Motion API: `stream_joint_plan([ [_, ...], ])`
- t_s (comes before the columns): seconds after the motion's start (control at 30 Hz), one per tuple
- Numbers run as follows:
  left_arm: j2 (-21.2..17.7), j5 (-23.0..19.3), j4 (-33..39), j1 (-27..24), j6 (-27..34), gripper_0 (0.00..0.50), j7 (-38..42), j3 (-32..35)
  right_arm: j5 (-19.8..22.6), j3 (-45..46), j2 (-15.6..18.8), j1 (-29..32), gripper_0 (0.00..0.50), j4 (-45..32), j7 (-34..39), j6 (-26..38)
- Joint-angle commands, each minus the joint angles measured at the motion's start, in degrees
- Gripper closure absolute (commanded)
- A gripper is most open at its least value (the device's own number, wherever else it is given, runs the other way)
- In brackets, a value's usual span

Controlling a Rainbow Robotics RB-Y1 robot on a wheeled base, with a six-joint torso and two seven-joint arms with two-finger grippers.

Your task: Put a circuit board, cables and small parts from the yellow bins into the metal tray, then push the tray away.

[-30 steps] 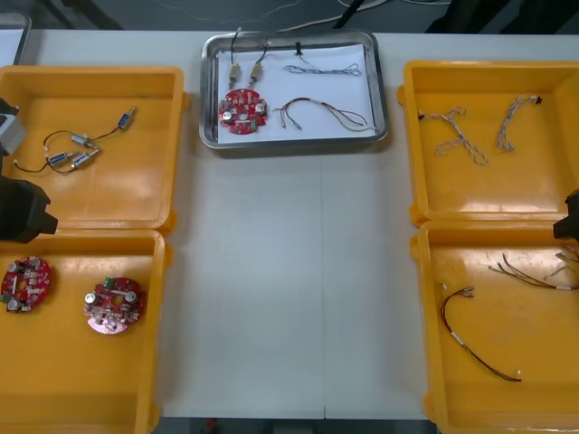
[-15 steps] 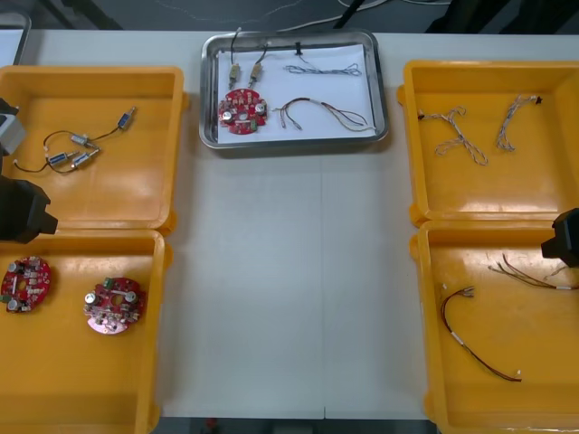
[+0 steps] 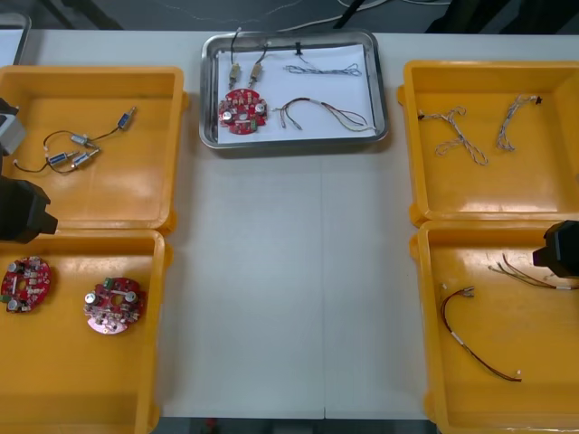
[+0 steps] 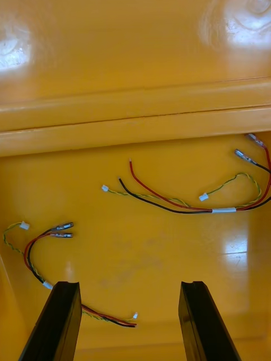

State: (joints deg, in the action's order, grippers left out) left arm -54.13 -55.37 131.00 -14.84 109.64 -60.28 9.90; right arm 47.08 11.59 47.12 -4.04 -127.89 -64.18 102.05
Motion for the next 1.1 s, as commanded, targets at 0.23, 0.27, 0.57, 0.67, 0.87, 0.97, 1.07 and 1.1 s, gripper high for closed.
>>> stream_joint_plan([
  [0.23,-2.47,0.09,1.45,1.04,0.36,0.000,-3.79,1.79,-1.73,1.86,-0.81,2.46,0.000,-1.31,-5.17,-0.97],
  [0.27,-2.47,0.09,1.45,1.04,0.36,0.000,-3.79,1.79,-1.81,1.77,-0.81,2.46,0.000,-1.31,-5.25,-0.97],
  [0.57,-2.47,0.09,1.45,1.04,0.36,0.000,-3.79,1.79,-1.90,1.86,-0.81,2.46,0.000,-1.22,-5.34,-0.97],
  [0.67,-2.47,0.09,1.45,1.04,0.36,0.000,-3.79,1.79,-1.90,1.86,-0.81,2.46,0.000,-1.22,-5.34,-0.97],
  [0.87,-2.47,0.09,1.45,1.04,0.36,0.000,-3.79,1.79,-1.90,1.86,-0.81,2.46,0.000,-1.22,-5.34,-0.97],
  [0.97,-2.47,0.09,1.45,1.04,0.36,0.000,-3.79,1.79,-1.90,1.86,-0.81,2.46,0.000,-1.22,-5.34,-0.97],
  [1.07,-2.47,0.09,1.45,1.04,0.36,0.000,-3.79,1.79,-1.90,1.86,-0.81,2.46,0.000,-1.22,-5.34,-0.97],
  [1.1,-2.47,0.09,1.45,1.04,0.36,0.000,-3.79,1.79,-1.90,1.86,-0.81,2.46,0.000,-1.22,-5.34,-0.97],
])
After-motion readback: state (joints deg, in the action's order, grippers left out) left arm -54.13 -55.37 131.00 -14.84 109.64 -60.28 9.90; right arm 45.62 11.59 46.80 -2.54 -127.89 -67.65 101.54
